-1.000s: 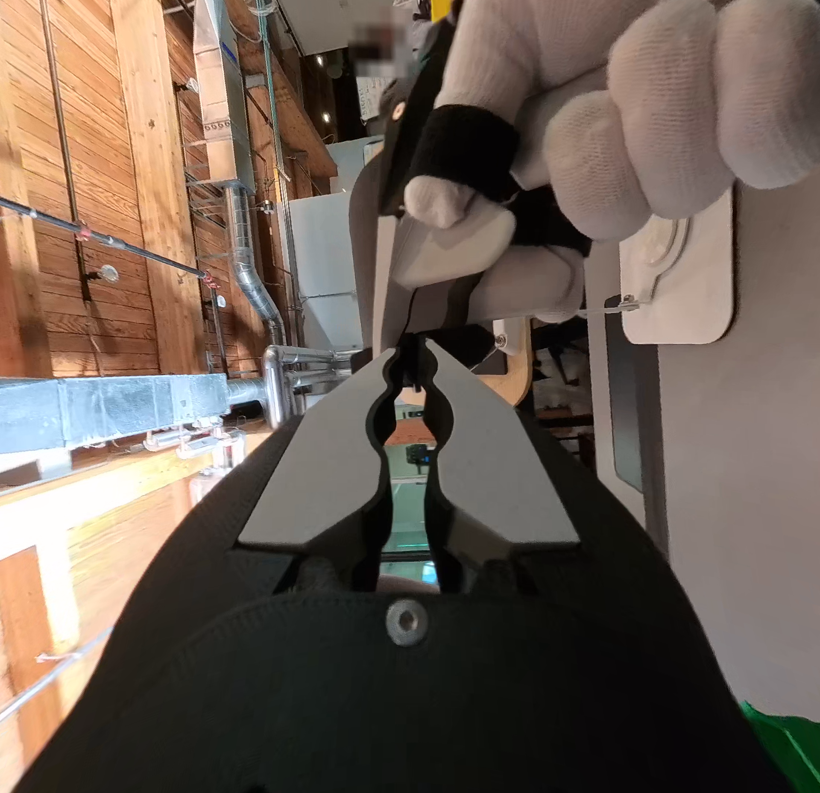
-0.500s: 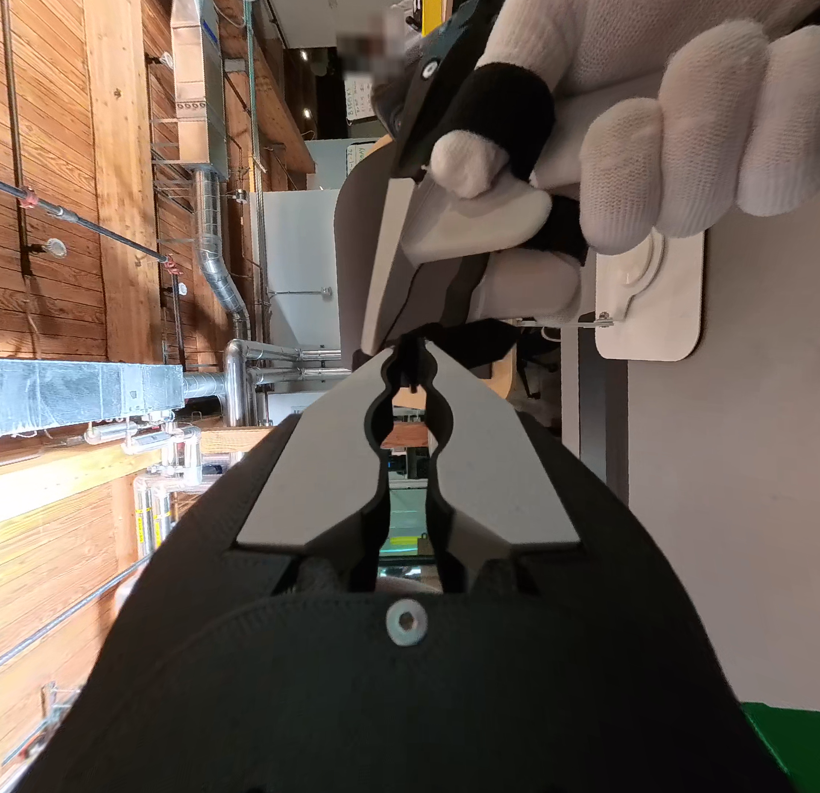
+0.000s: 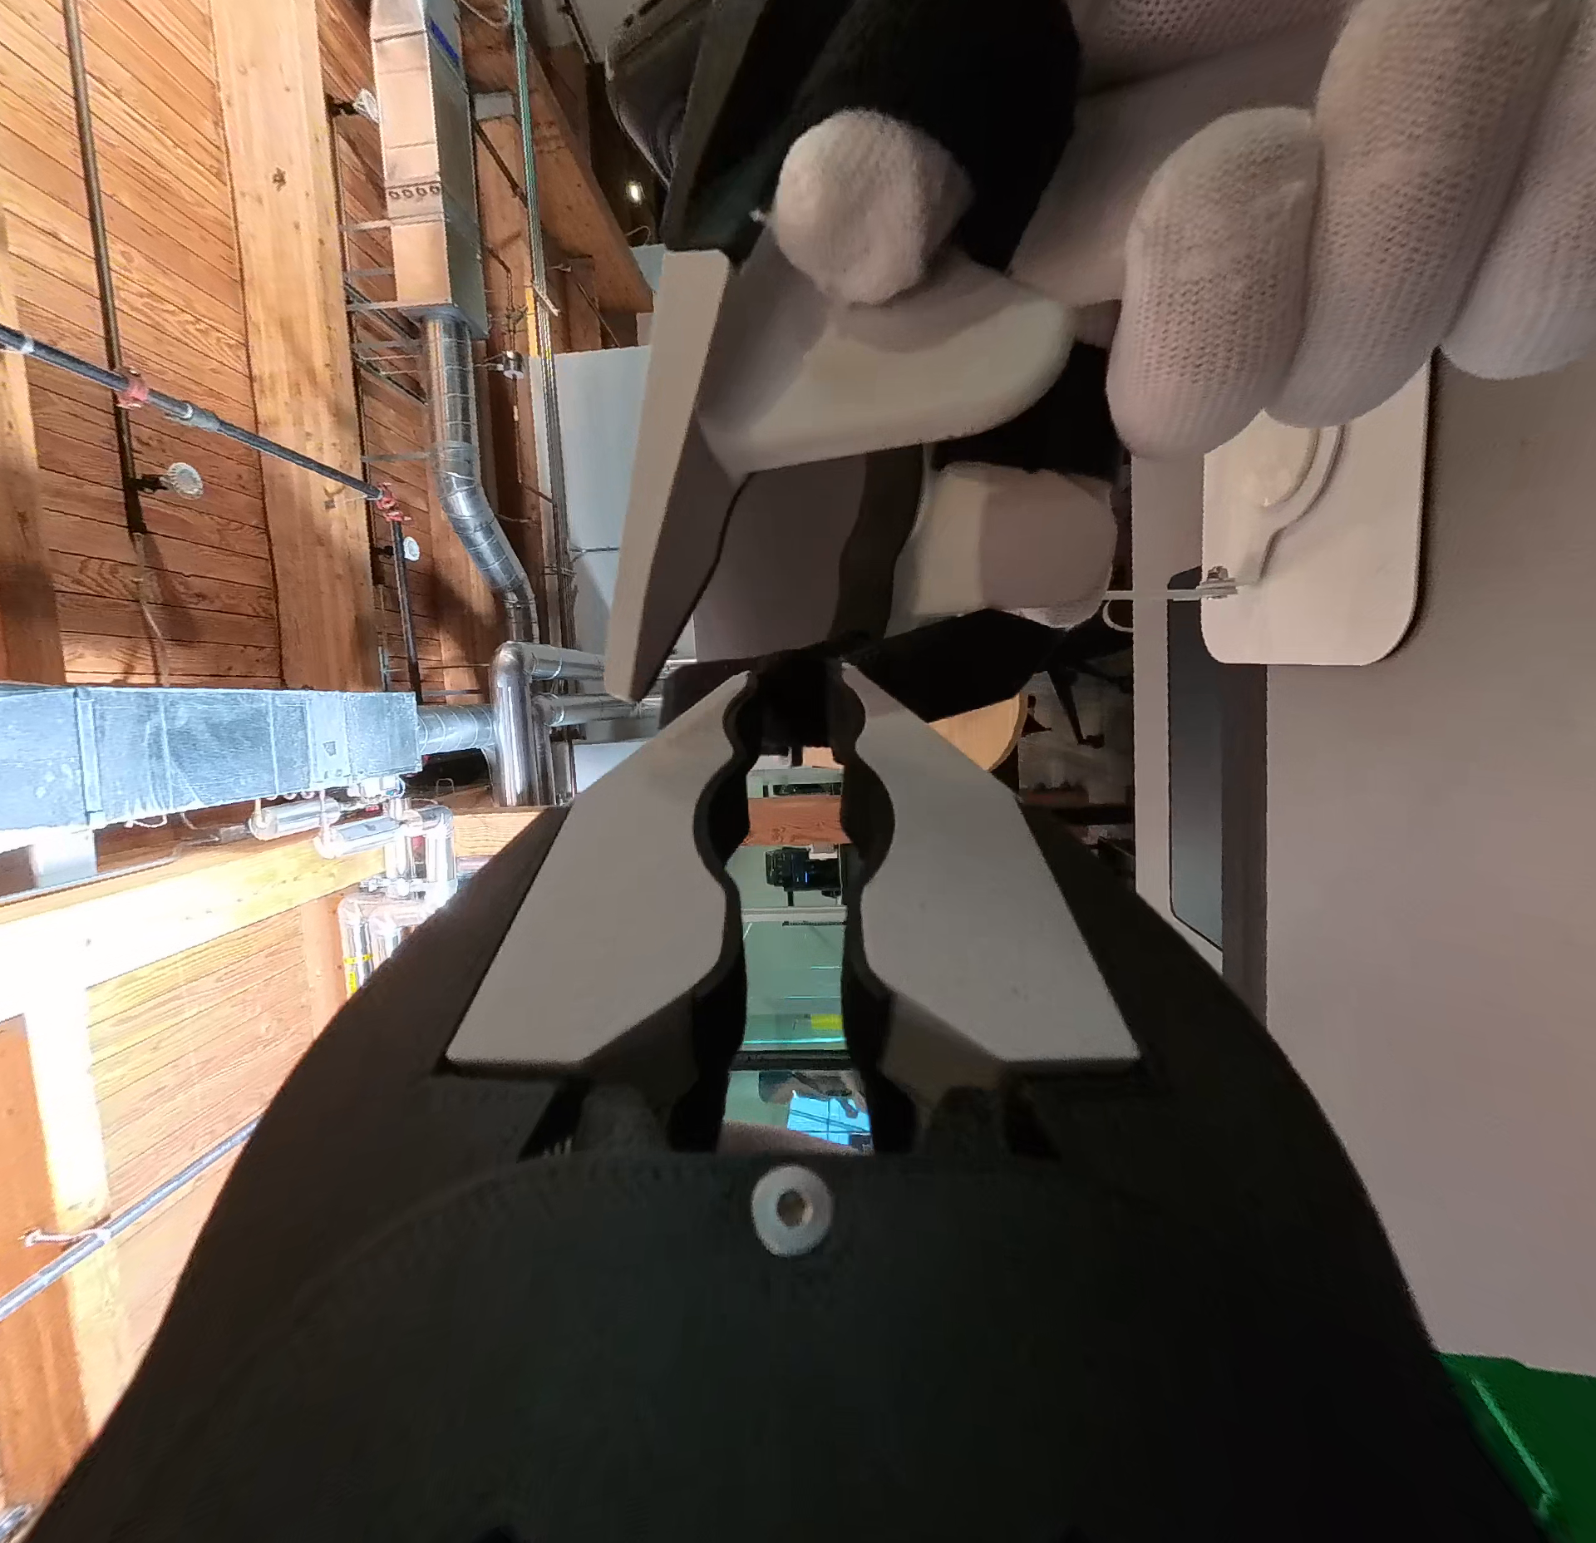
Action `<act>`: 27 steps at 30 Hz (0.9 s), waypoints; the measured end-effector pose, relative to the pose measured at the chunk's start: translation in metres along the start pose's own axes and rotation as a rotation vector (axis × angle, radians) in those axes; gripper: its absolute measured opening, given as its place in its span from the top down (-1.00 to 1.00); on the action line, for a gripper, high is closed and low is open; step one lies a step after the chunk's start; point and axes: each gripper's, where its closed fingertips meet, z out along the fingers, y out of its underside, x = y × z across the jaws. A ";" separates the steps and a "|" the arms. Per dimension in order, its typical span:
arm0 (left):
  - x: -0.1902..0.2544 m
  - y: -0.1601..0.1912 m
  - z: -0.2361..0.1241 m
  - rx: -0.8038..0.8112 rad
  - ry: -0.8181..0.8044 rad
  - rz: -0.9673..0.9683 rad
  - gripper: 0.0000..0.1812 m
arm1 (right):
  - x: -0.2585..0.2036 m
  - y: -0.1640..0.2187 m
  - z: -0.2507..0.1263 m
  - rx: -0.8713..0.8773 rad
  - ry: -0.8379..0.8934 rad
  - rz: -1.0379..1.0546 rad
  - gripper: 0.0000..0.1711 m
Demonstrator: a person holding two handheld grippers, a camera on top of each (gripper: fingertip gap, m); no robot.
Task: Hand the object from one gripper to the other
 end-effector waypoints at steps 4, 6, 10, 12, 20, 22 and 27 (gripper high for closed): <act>0.003 0.001 -0.001 0.002 0.032 -0.042 0.81 | 0.001 0.000 0.000 0.006 0.025 -0.027 0.25; 0.006 0.001 -0.002 0.002 0.056 -0.068 0.77 | 0.001 -0.001 0.000 0.008 0.023 -0.030 0.23; 0.010 0.001 -0.003 0.007 0.076 -0.083 0.76 | 0.001 0.000 0.001 0.003 0.022 -0.023 0.22; 0.009 0.002 -0.001 -0.005 0.073 -0.069 0.77 | 0.001 -0.001 0.001 0.010 0.020 -0.011 0.22; 0.014 -0.001 -0.002 0.012 0.064 -0.109 0.95 | -0.002 0.005 0.000 -0.044 -0.009 -0.021 0.13; 0.013 0.000 -0.002 0.011 0.068 -0.152 0.94 | -0.003 0.006 0.000 -0.060 -0.012 -0.055 0.10; 0.013 0.003 -0.004 0.006 0.056 -0.161 0.88 | -0.006 0.018 0.001 -0.141 -0.003 -0.199 -0.03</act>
